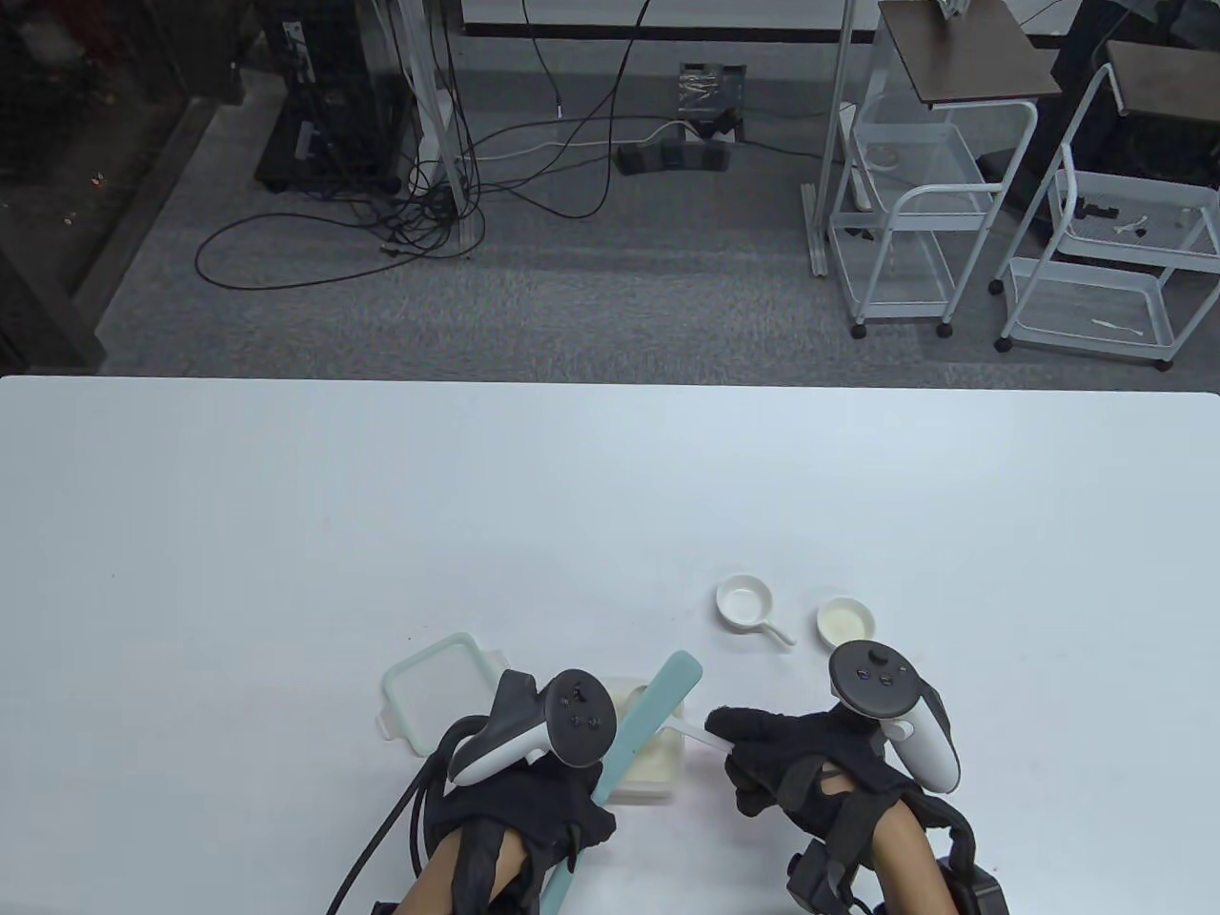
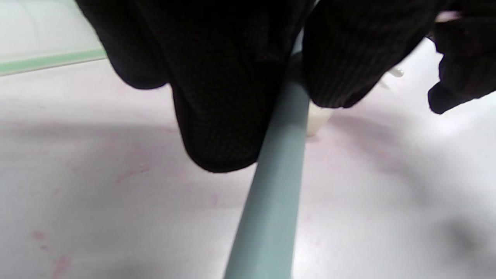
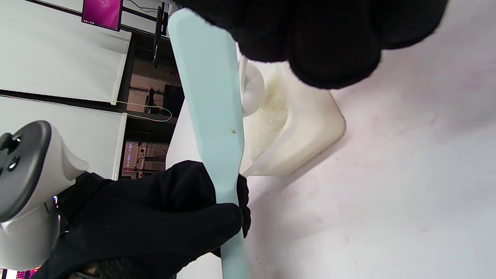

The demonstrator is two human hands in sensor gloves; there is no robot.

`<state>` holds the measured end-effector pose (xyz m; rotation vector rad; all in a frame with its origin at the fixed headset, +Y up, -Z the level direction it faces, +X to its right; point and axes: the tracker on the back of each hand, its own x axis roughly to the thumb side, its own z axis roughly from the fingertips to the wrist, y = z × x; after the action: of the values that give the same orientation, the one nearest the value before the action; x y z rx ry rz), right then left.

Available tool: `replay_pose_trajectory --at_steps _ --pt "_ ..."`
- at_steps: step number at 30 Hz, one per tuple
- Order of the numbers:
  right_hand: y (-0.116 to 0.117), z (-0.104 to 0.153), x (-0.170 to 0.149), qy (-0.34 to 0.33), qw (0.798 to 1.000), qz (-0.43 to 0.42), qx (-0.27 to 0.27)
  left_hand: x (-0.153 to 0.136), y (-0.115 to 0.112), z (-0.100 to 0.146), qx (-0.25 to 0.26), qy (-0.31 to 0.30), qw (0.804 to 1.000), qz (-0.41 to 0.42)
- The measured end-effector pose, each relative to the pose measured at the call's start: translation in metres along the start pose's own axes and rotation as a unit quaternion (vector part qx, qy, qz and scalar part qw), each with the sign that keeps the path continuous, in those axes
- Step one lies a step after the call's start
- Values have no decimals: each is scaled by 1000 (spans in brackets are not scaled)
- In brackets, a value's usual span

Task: Scoop white sugar with coffee spoon and level it off using dessert spatula

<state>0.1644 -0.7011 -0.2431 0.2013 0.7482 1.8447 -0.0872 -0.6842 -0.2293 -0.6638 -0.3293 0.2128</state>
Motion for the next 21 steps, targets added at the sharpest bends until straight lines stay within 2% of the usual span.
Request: replay_pose_trajectory --at_steps 11,21 --pt "0 0 1 -9 1000 -12 5 0 -1 -1 5 7 1000 -10" --pt "-2 1 1 -15 1000 -23 9 -5 2 -1 10 43 998 -40"
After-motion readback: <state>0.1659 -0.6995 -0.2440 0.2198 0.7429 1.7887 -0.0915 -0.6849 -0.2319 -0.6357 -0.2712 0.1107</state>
